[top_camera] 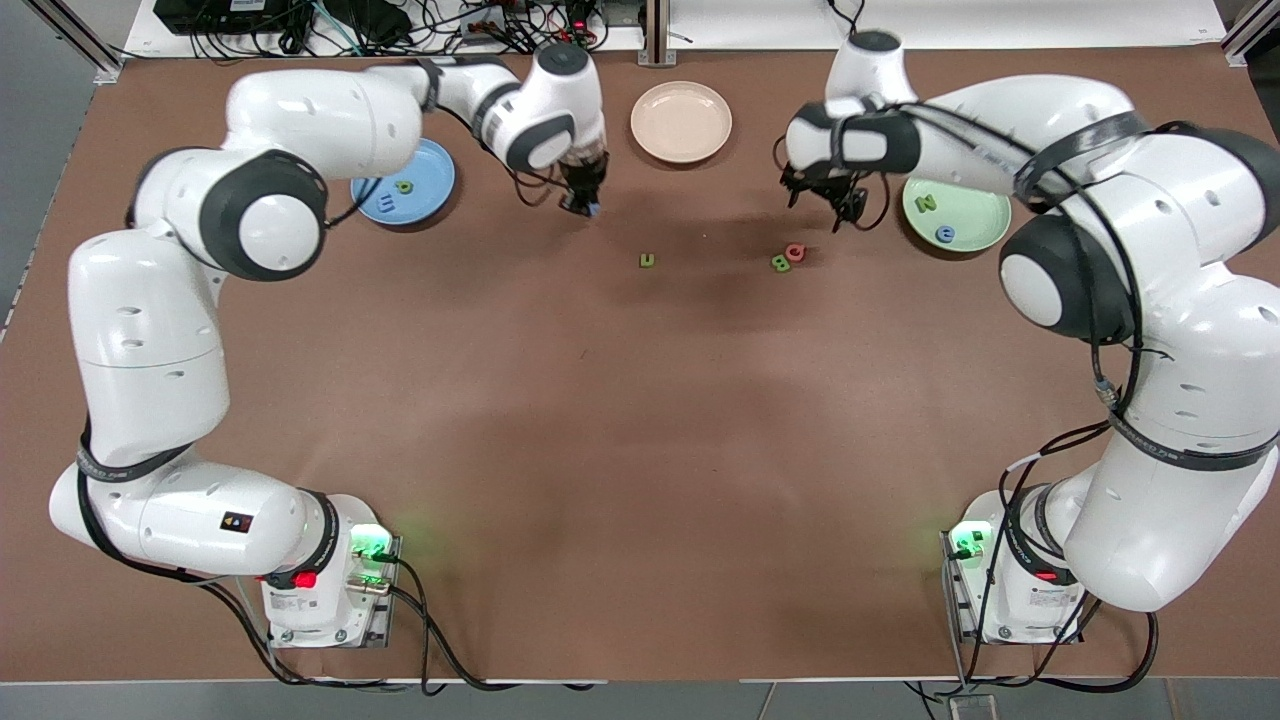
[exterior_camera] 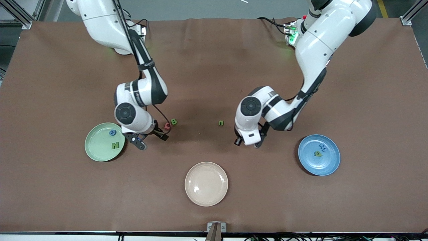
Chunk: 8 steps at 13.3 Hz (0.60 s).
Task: Sort upper and lower case letters into plates
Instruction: 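Carry the x to the blue plate while the right gripper carries the pink q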
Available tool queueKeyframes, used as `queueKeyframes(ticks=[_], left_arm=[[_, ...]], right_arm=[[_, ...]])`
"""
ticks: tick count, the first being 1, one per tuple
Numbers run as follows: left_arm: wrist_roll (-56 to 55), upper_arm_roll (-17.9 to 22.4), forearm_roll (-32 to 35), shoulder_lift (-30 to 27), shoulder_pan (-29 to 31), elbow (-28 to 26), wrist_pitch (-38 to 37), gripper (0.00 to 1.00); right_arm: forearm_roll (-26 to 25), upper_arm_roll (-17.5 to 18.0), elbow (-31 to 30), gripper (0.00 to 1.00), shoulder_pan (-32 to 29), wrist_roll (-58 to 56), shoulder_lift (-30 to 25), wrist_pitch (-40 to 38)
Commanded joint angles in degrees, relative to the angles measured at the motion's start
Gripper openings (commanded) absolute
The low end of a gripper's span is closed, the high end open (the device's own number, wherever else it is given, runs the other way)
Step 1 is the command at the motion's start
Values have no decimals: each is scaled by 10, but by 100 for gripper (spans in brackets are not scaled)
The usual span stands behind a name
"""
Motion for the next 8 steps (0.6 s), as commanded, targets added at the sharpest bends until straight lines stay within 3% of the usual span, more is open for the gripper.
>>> queueKeyframes(ticks=[1,4,8], left_arm=[[53,-4,1,-42,24,-7,-35,0],[116,-5,-2,-57,57,-8,-67,0],[190,-5,-1,-59,99,-9,-72,0]], right_arm=[[29,-5,-35,97,32,35,6,50],[58,-5,-50,91,50,35,16,82],[58,-5,-64,73,51,27,15,85]])
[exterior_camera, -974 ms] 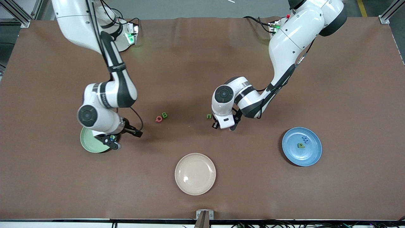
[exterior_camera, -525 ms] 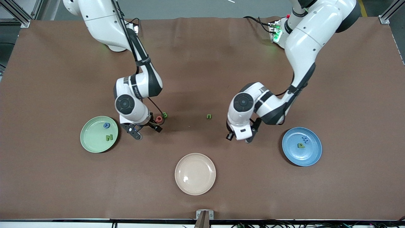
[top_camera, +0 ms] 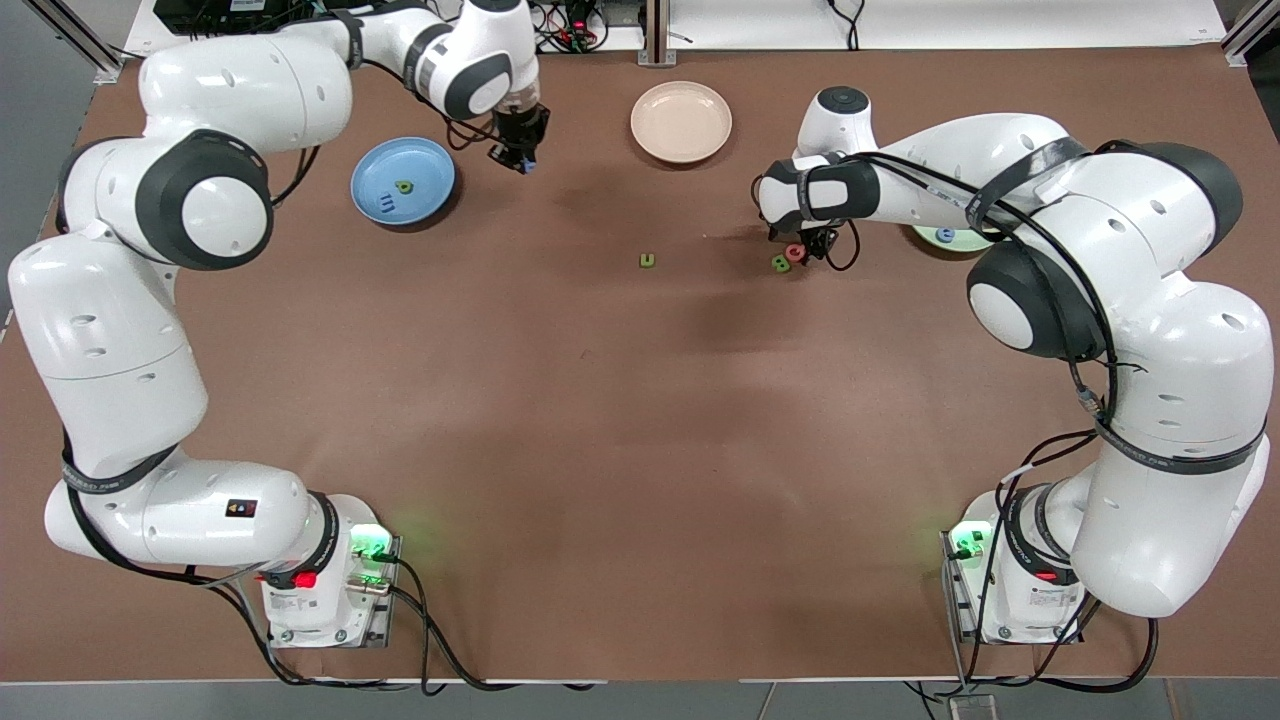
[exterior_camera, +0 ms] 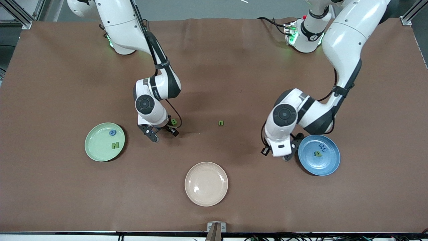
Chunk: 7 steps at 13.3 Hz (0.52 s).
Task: Sort upper and lower case letters into plates
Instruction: 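Carry the x to the blue plate while the right gripper carries the pink q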
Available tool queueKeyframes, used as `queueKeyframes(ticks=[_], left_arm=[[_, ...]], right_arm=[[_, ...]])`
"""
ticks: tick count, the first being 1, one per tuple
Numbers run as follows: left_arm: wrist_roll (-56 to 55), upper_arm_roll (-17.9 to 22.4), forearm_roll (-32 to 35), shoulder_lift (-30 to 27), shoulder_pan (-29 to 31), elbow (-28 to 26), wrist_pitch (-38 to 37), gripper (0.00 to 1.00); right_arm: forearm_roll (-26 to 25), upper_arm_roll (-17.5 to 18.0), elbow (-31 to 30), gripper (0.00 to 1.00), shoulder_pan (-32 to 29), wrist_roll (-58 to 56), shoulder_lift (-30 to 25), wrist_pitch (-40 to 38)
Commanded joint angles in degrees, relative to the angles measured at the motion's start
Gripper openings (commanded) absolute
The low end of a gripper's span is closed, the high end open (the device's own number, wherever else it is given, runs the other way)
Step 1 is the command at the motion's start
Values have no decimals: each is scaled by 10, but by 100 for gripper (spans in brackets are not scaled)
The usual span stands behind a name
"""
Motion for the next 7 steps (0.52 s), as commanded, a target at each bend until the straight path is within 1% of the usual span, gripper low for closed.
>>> queueKeyframes(ticks=[1,6,7], left_arm=[[53,-4,-1,-10,30,-10,-7,0],[163,-3,-1,-10,91,-11,-8,0],[176,-2,-1,-10,101,-12,-8,0]], right_arm=[[10,-4,-28,68,4,-5,-8,7],[10,-5,-32,38,4,-22,-10,6],[10,-5,-31,30,3,-34,-10,5]])
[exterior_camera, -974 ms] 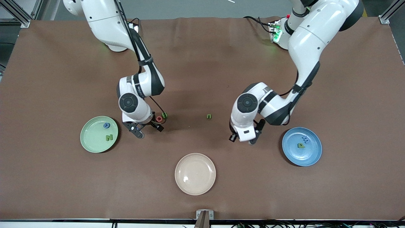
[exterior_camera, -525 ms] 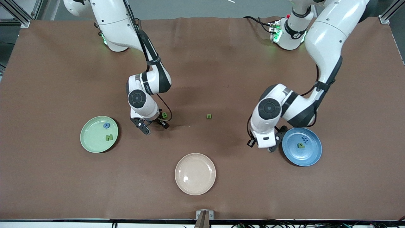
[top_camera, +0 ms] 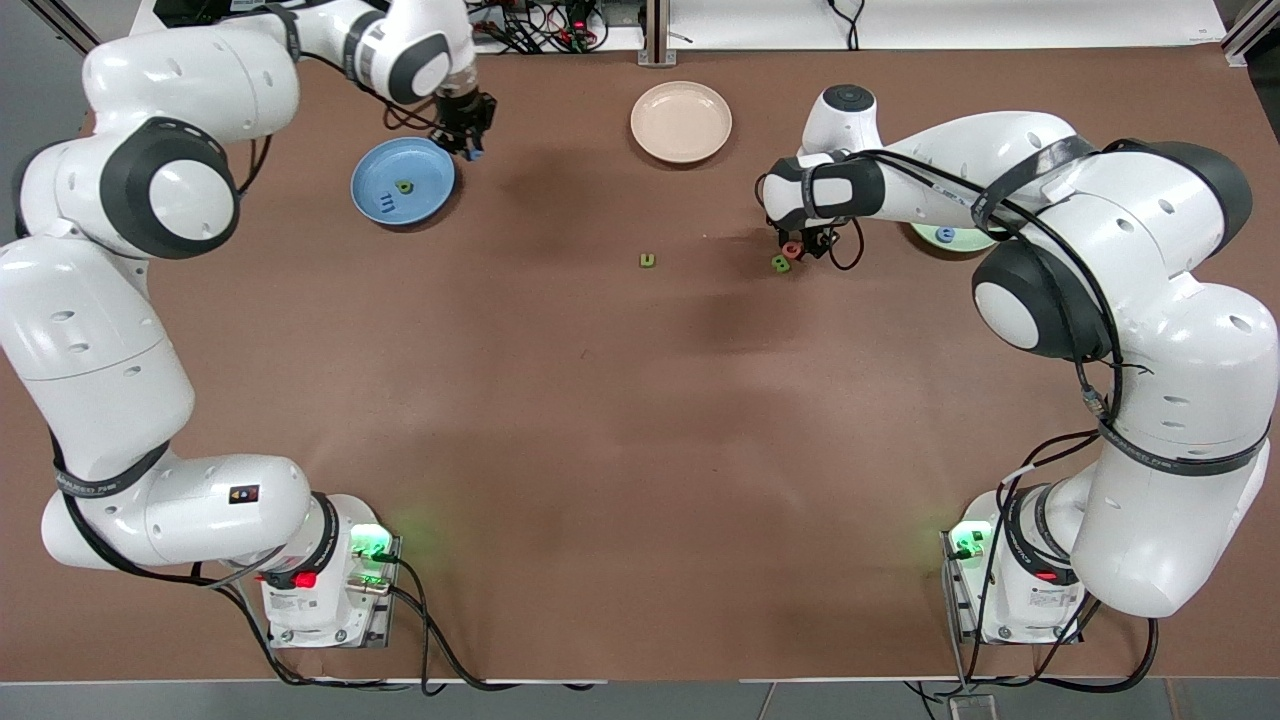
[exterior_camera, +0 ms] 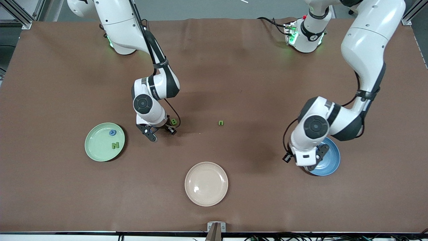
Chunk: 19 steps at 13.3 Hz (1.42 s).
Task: Sort upper and lower case letters into plates
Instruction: 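Carry the x to the blue plate while the right gripper carries the pink q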
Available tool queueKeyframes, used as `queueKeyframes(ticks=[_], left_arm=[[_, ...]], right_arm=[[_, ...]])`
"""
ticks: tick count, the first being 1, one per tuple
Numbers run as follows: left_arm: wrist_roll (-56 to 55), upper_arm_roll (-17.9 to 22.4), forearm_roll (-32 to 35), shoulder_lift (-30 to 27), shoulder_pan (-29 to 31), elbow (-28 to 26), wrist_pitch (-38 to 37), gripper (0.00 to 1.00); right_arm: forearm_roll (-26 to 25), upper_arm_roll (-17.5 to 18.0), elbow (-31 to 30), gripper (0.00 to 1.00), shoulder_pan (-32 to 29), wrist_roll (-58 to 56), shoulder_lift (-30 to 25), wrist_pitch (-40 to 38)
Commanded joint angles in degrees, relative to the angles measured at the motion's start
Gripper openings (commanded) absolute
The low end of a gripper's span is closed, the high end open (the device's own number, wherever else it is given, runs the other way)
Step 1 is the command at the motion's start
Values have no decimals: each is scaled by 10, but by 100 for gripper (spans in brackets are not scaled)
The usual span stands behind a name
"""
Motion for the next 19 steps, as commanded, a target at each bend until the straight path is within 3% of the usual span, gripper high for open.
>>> queueKeyframes(ticks=[1,2,5,7,10,13,14,19], left_arm=[[46,-3,-1,-10,26,-12,-7,0],[64,-3,0,-10,40,-12,-7,0],[82,-3,0,-10,58,-14,-7,0],[103,-3,-1,-10,69,-17,-7,0],[158,-3,0,-11,102,-26,-7,0],[181,-3,0,-11,120,-36,-7,0],[182,-4,0,-11,123,-40,-6,0],[209,-4,0,-9,142,-46,-5,0]], right_arm=[[9,-1,-21,24,2,-38,-2,8],[9,-2,-21,19,0,-50,-2,9],[8,-5,-10,17,-7,-59,-11,0],[0,-9,14,15,-33,-90,-37,-63],[-26,-88,60,16,-41,-185,-56,-178],[-38,-170,68,16,-45,-332,-54,-202],[-37,-183,66,16,-60,-385,-52,-202],[-32,-182,56,17,-158,-586,-40,-195]])
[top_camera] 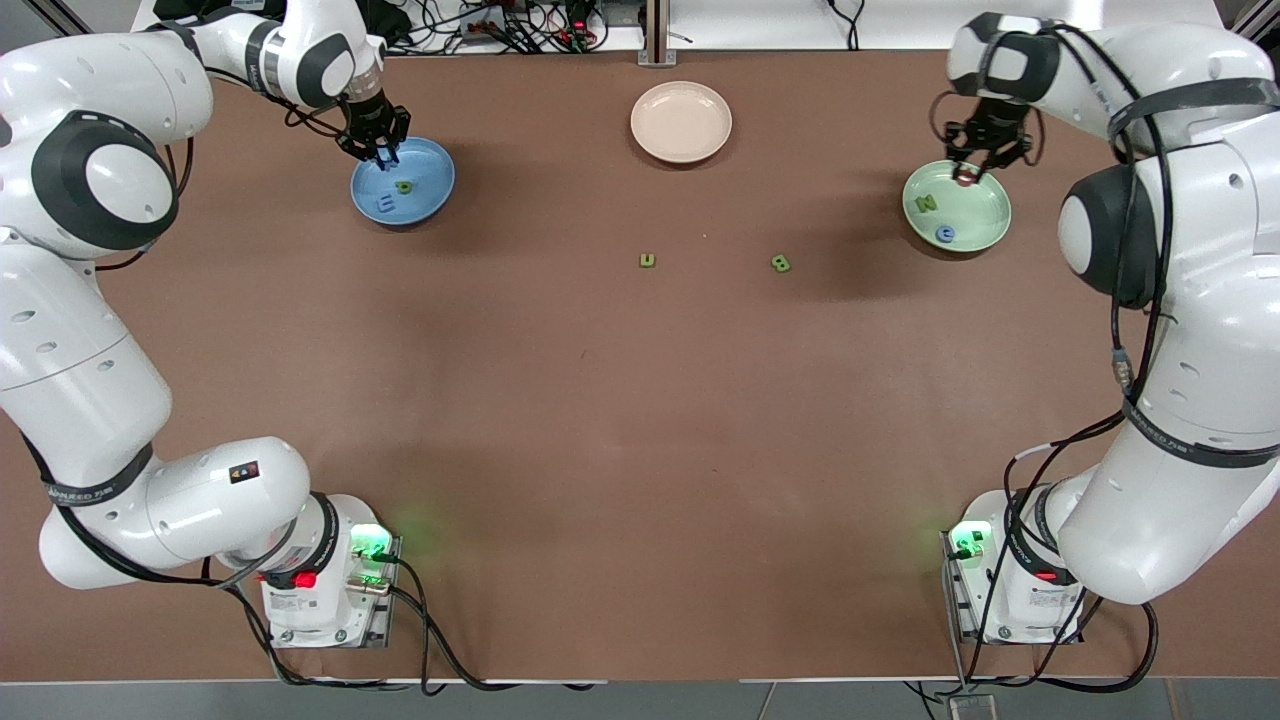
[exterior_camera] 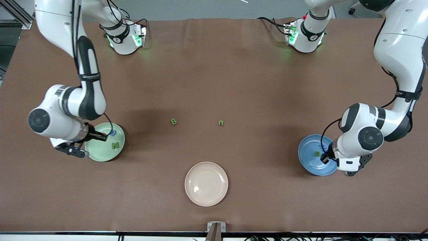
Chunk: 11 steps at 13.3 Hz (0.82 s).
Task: Sort upper and lower case letters into plates
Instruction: 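Release the x on the blue plate while the right gripper releases q on green plate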
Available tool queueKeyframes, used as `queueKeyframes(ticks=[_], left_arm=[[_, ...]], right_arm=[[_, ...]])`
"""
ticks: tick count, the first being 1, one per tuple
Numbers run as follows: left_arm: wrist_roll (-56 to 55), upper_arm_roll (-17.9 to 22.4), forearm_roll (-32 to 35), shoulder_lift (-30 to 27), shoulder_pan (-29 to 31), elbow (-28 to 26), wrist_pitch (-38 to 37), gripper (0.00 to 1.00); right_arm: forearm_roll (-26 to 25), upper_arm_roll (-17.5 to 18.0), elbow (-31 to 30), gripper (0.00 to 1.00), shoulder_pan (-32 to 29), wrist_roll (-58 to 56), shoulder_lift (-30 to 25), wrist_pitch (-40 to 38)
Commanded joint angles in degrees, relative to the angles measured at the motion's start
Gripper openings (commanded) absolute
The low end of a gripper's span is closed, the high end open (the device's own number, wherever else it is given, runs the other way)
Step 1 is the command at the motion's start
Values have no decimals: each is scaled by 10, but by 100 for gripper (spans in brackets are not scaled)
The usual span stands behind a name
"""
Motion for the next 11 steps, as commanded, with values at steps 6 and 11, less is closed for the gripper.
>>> queueKeyframes(ticks=[6,11], left_arm=[[49,-4,0,-6,31,-34,3,0],[46,-3,0,-1,27,-30,4,59]], right_arm=[[49,11,-10,17,-62,-158,52,33],[83,40,-23,18,-70,-165,69,56]])
